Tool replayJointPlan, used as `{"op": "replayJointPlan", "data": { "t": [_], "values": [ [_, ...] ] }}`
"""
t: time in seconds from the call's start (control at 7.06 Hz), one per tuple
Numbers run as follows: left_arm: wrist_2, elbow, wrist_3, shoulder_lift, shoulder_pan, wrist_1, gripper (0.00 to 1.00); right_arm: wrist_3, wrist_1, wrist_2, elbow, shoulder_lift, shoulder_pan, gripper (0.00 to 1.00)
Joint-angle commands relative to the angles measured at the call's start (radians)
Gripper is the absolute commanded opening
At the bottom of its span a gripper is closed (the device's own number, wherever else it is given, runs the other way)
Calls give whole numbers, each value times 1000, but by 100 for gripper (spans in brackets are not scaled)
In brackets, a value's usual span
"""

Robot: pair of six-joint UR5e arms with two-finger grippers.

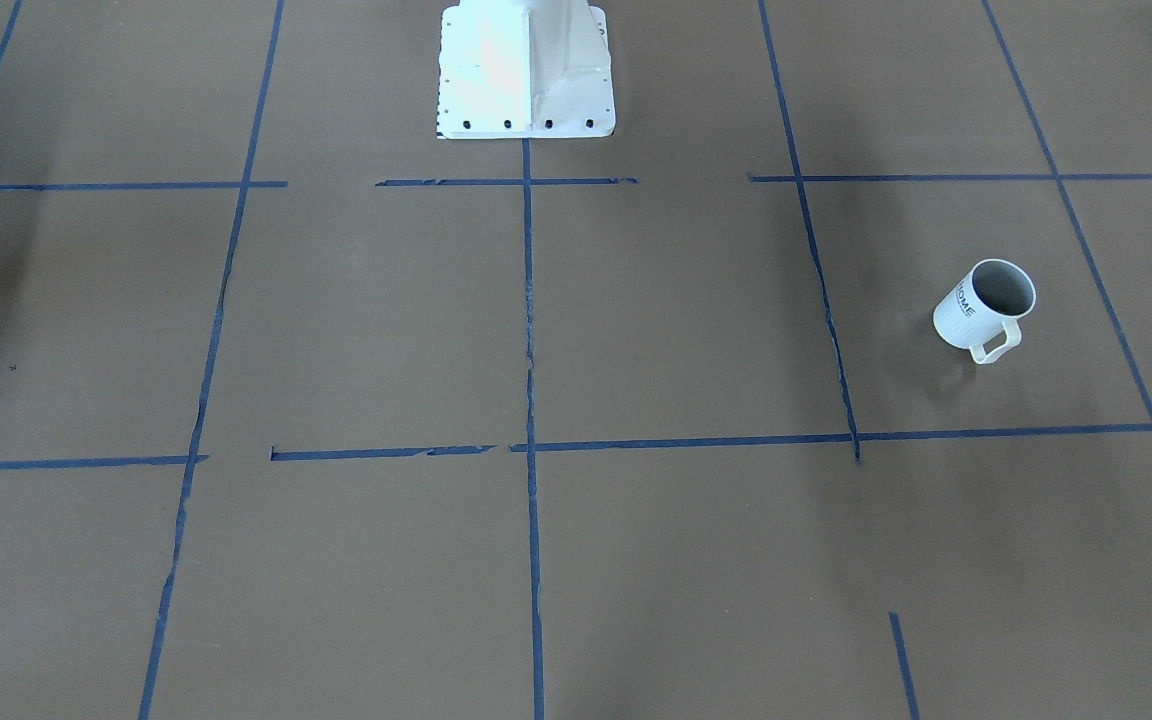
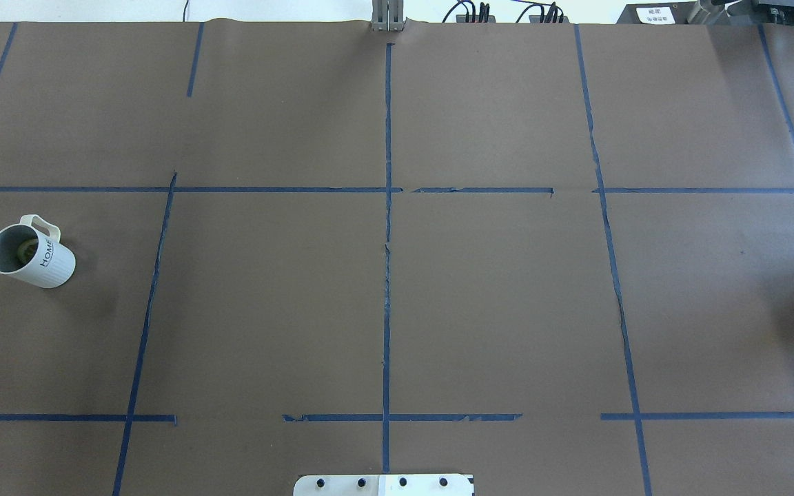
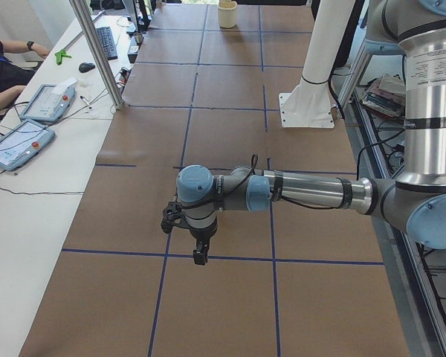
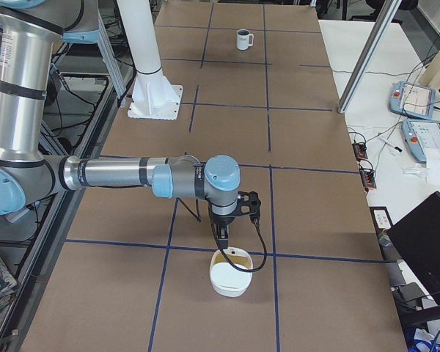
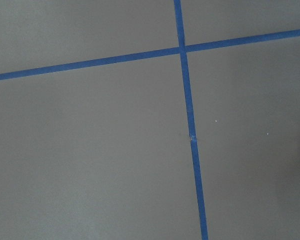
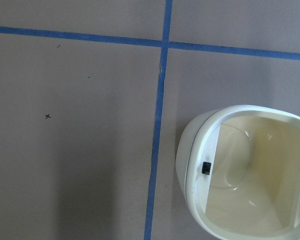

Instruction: Left arm hands cup to right arm to dump lemon

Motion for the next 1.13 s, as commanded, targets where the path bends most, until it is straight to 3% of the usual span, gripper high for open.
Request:
{"op": "replayJointPlan", "data": {
  "t": [0.0,0.42,0.57,0.99],
  "values": [
    [-2,-6,2,2,3,-3,100,0,0,-1,1,2,0,100],
    [-2,-39,-4,3,26,-6,100,-3,2,-1,3,2,0,100],
    [-2,-34,-4,-39,32,-20,100,-2,0,-1,3,2,0,100],
    [-6,-32,-30,-60,37,-118,100,0,2,-1,3,2,0,100]
  ]
}}
